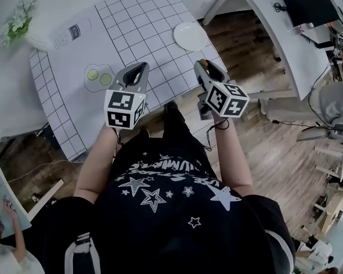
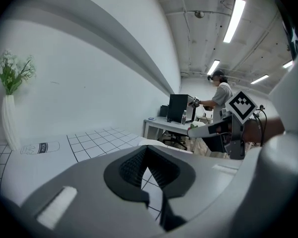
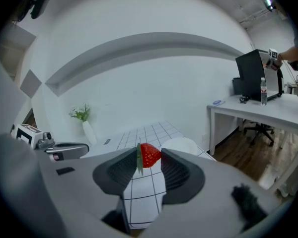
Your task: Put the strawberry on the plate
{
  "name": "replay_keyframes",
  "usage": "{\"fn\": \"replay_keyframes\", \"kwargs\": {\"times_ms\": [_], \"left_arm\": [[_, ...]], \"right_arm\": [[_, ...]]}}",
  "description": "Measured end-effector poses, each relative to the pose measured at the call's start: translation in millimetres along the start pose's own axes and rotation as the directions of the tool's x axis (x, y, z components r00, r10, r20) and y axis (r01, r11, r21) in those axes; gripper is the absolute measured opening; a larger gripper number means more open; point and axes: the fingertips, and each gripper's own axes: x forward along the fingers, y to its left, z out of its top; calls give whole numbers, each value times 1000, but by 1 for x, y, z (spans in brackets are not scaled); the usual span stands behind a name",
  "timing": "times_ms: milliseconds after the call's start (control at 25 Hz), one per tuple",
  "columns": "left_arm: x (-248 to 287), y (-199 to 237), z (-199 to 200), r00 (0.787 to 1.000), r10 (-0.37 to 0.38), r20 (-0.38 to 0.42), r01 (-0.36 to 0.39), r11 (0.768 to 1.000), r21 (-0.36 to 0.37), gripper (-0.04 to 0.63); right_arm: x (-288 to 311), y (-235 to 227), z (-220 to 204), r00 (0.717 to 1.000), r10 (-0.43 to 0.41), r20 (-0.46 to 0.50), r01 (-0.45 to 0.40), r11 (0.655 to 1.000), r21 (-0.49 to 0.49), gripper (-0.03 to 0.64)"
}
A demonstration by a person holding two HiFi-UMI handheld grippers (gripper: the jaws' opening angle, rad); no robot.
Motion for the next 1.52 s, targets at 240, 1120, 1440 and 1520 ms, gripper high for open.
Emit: {"fn": "replay_keyframes", "kwargs": {"times_ms": [240,1120,1440,1520], "left_arm": [[43,14,3,996,83,-13,-83,997,0,9],[150,14,-13,978,146,-150,-144,989,26,9],[145,18,-27,971,170,-171,-173,985,-5,9],[142,19,-29,970,173,-171,-178,984,-14,9]], "right_arm": [[49,-40,0,997,29,-70,-30,999,-21,160],[181,-103,-27,949,125,-289,-176,972,-156,160],[194,-98,-37,929,130,-345,-212,954,-210,160],[195,-98,-40,923,117,-366,-214,948,-235,160]]}}
